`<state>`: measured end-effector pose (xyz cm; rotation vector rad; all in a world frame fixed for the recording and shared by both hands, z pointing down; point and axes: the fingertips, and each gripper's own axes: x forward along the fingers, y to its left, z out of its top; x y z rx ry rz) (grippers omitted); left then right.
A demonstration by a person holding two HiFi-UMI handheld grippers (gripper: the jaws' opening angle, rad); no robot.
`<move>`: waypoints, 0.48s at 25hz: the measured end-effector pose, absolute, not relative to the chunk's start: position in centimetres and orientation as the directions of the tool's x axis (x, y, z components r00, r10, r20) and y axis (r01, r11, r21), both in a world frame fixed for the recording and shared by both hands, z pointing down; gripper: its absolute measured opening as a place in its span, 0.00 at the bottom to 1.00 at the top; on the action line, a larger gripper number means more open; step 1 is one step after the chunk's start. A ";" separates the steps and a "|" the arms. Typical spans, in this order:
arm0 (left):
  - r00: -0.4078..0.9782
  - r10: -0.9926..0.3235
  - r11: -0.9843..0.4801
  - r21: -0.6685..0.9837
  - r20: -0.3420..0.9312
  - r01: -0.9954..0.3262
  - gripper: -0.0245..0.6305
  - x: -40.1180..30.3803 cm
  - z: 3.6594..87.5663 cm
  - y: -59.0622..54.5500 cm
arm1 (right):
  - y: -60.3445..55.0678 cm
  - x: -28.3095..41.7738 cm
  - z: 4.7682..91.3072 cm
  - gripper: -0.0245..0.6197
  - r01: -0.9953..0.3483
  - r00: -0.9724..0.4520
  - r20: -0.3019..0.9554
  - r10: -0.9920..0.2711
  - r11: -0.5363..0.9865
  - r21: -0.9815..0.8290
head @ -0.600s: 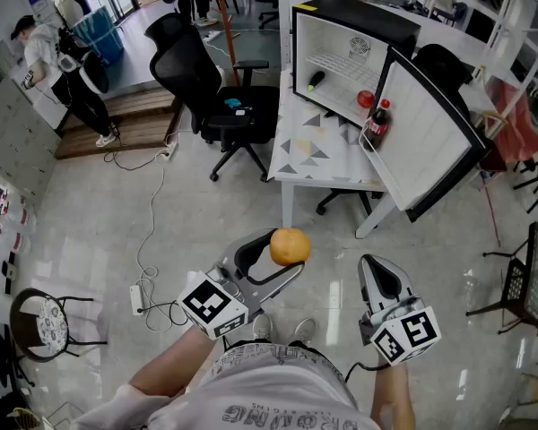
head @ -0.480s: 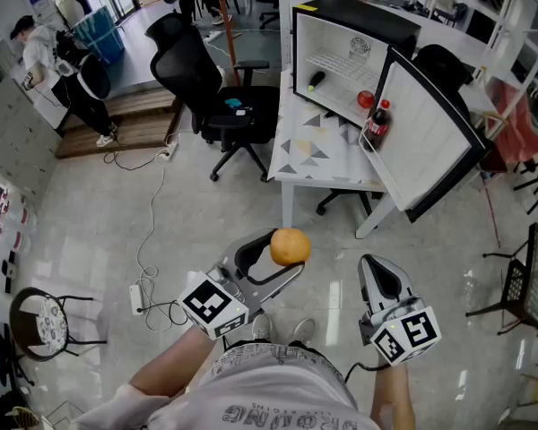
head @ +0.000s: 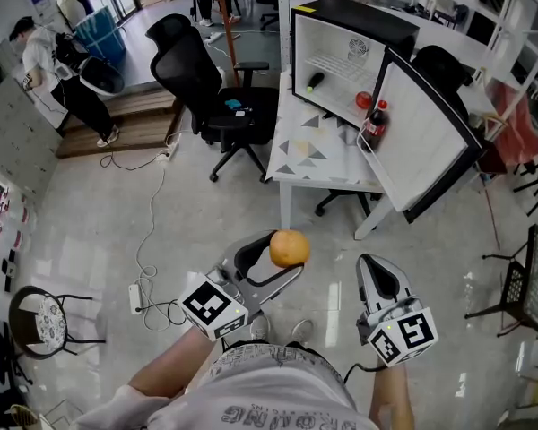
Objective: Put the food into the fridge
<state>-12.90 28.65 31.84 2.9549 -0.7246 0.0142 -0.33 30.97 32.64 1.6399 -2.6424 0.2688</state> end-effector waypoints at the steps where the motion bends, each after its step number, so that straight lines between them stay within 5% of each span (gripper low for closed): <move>1: 0.886 -0.462 -0.882 0.095 0.032 -0.463 0.48 -12.8 31.9 28.7 | 31.0 -0.2 32.6 0.04 -0.891 -0.449 0.106 -0.888 0.434 -0.137; 12: 0.879 -0.474 -0.875 0.086 0.047 -0.476 0.48 -11.2 32.1 28.9 | 31.1 1.4 33.0 0.04 -0.876 -0.471 0.088 -0.878 0.454 -0.162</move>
